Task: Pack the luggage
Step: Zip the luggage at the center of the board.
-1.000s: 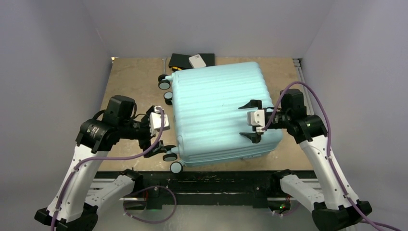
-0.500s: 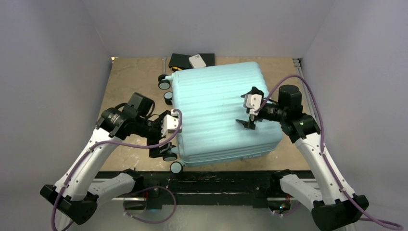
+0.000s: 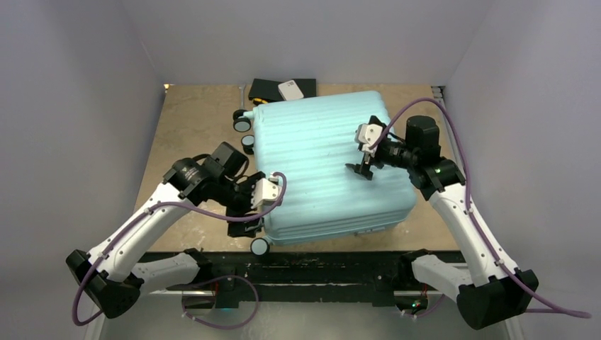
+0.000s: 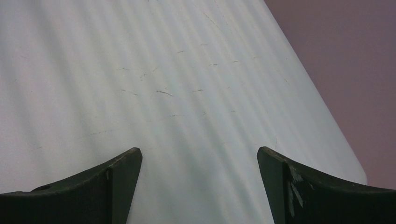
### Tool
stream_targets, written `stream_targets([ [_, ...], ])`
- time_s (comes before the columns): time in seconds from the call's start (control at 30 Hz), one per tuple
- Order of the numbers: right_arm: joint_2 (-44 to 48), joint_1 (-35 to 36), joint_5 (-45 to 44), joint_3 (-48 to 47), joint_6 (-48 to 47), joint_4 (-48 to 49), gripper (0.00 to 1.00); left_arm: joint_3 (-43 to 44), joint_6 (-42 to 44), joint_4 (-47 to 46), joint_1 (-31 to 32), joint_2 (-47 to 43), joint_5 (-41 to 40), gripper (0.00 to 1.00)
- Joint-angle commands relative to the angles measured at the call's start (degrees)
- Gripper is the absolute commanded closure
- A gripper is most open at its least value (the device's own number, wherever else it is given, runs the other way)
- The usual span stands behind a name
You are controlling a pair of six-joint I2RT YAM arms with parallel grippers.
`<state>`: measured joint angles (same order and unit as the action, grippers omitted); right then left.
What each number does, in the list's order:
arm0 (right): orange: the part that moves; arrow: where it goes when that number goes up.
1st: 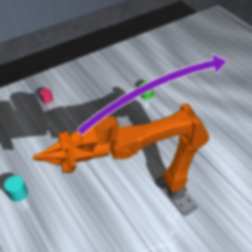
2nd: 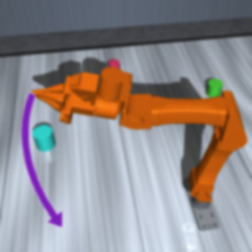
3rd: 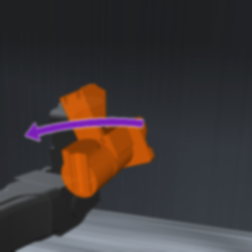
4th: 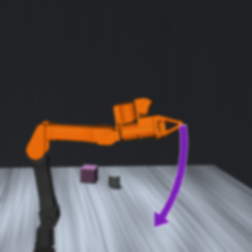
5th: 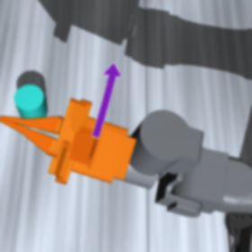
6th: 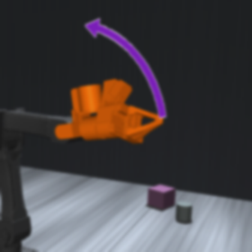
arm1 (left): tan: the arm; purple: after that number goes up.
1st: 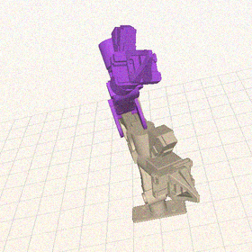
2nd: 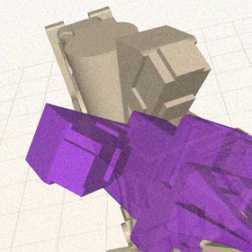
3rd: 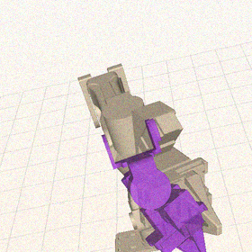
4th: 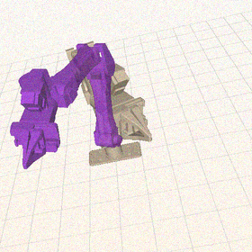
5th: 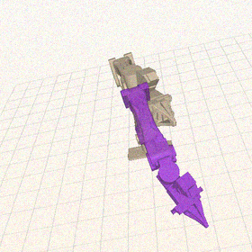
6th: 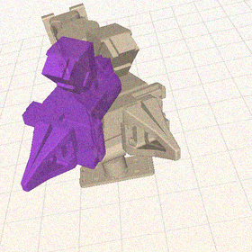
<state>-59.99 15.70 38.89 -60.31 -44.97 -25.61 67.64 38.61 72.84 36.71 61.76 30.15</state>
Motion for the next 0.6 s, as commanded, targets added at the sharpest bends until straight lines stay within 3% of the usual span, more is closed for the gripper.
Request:
stream_targets([
  [0.0,-1.31,-0.15,-3.43,-0.41,-0.29,-2.26,0.01,-1.53,-2.52,-2.78,3.81,2.17,-2.79,0.01],
  [0.17,-1.45,-0.15,-3.18,-0.66,-0.38,-2.06,0.01,-3.69,-9.47,-9.42,9.38,3.25,-11.30,0.04],
  [0.2,-1.45,-0.15,-3.05,-0.72,-0.33,-2.03,0.01,-4.17,-11.40,-11.45,9.89,3.77,-14.25,0.14],
  [0.33,-0.84,-0.15,-3.39,-0.64,-0.62,-1.62,0.01,-5.58,-16.00,-17.44,10.21,6.91,-24.72,0.97],
  [0.57,2.22,-0.20,1.69,-5.10,-1.86,-6.19,0.01,-1.91,-23.02,-25.82,9.94,11.29,-34.75,1.00],
])
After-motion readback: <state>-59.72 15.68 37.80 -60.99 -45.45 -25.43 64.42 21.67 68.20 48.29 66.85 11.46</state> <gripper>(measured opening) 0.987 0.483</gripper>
